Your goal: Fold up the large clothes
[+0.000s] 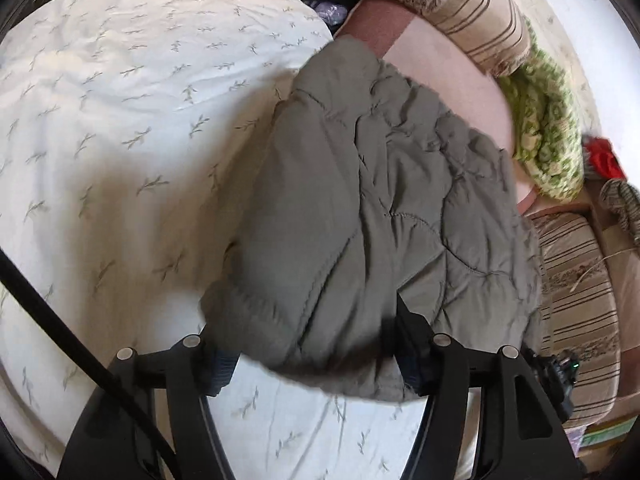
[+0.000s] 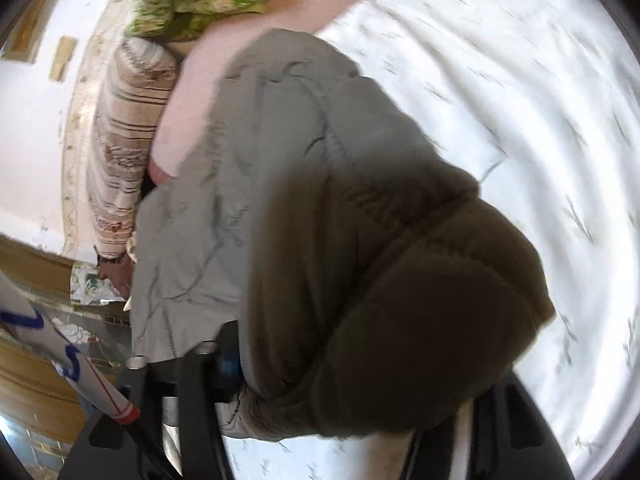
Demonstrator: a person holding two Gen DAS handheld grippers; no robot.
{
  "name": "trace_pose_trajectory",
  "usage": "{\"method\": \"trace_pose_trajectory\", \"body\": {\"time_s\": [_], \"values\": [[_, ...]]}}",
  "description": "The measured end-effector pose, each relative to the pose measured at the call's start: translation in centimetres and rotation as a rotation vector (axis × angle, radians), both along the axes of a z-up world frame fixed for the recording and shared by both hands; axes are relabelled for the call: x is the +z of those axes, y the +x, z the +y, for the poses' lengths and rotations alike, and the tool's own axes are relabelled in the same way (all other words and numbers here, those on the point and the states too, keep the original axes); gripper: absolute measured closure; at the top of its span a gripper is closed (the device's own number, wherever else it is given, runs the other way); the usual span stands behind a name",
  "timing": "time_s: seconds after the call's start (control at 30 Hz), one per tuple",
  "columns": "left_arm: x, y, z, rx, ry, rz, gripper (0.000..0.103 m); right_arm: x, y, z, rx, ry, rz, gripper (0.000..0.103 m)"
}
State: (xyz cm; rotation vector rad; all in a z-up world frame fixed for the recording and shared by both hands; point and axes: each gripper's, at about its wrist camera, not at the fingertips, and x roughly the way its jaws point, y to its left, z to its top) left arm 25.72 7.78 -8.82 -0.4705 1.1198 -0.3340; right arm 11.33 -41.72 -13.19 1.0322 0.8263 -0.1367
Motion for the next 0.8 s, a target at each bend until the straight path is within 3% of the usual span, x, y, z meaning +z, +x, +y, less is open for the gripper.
{"method": "trace_pose_trajectory", "body": {"time_s": [0.1,0.17,0.23,0.3,0.43,0.53,0.63,0.8], "values": [[1.7,-1.7,1.0,-0.021,0.029,-0.035,0.039,1.2,-1.9,-0.7,-0.023,-0.016,-0.015,0.027],[3.0,-3.0,1.4,-0.023,0.098,-0.074,0.039,2.3,-3.1,-1.0,-0.015,-0.069,-0.011,0.025],[5.3,-4.5,1.0,-0.04,0.225,-0.166,0.039,3.5,-3.9,-1.0,-0.023,-0.152,0.01,0.025],[7.0,-5.2,0.2,-0.058,0.293,-0.227,0.037,5.6,-5.2,-0.8,-0.045,-0.277,0.016,0.023],[9.2,-5.5,-1.9,-0.111,0.32,-0.298,0.03,9.0,-6.1,0.1,-0.05,-0.445,-0.015,0.023],[9.5,-3.1,-5.5,-0.152,0.298,-0.288,0.029,10.5,-4.0,1.4,0.005,-0.525,-0.037,0.023],[9.2,0.0,-9.4,-0.194,0.293,-0.282,0.029,10.8,0.6,3.2,0.073,-0.592,-0.033,0.023],[6.4,6.9,-16.1,-0.229,0.296,-0.225,0.029,9.3,9.0,3.2,0.148,-0.615,0.018,0.023]]}}
